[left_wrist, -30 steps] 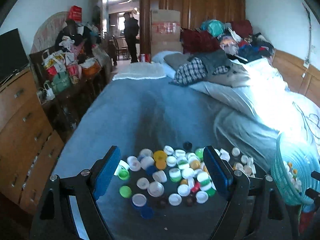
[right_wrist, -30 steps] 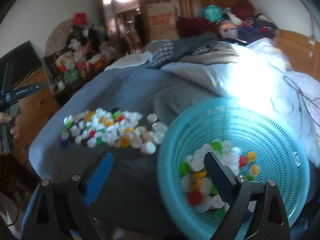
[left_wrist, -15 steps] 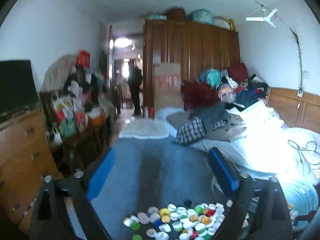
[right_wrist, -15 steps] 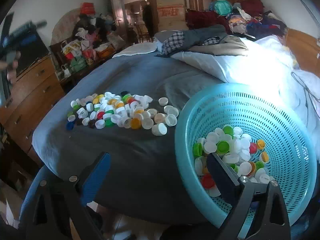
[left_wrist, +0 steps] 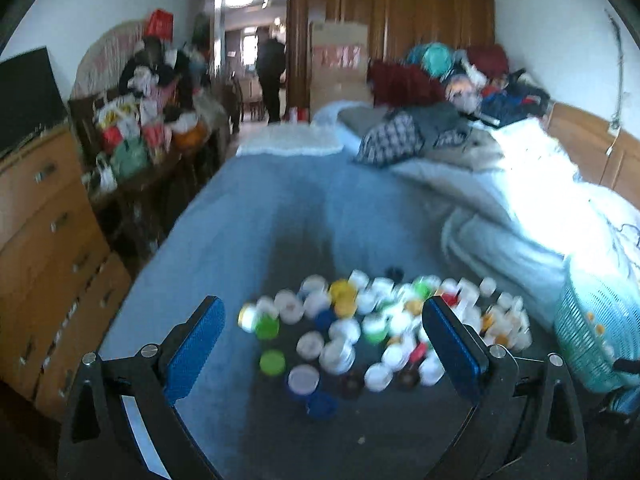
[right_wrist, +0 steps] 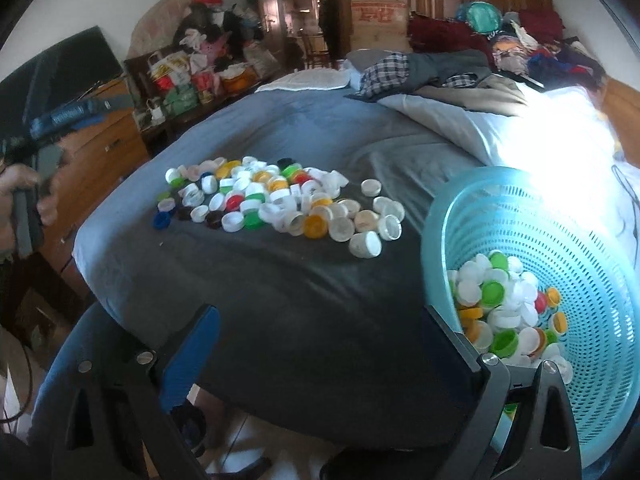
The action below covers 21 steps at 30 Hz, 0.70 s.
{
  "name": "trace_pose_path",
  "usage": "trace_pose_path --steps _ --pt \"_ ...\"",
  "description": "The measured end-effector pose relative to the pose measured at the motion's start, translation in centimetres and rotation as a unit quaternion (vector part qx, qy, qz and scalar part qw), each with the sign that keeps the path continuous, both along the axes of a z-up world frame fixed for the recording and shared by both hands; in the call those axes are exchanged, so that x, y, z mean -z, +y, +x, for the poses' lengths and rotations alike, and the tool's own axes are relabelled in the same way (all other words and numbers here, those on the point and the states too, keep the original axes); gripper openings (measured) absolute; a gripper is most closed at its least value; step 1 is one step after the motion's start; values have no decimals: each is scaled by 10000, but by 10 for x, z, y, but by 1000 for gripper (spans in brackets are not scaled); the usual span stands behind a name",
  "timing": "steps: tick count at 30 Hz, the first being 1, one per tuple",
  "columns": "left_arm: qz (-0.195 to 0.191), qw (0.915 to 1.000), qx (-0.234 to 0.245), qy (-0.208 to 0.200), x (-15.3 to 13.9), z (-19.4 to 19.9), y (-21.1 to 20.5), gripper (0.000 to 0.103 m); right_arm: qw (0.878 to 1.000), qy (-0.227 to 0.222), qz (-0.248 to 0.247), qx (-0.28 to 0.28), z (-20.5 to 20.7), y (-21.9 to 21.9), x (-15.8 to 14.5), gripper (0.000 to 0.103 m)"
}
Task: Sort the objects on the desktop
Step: 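Move both open tools back toward the cap pile, then grasp a blue cap with the left tool while the right tool grasps a white cap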
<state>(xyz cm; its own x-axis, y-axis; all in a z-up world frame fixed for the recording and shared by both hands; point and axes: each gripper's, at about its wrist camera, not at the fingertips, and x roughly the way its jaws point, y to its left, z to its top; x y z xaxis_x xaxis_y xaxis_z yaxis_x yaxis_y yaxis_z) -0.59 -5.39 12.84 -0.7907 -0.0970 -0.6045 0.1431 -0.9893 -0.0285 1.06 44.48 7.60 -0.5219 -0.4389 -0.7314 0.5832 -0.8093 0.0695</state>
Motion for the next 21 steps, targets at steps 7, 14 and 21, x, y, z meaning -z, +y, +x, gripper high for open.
trace_pose_path --steps 7,14,21 --pt "79 9974 -178 -687 74 13 -34 94 9998 59 94 -150 8 -16 8 98" --pt "65 9955 142 -936 112 16 -34 84 9990 234 169 -347 9 -45 17 93" --pt "261 9905 721 -1144 126 4 -18 59 9987 -18 -25 -506 -2 -74 21 93"
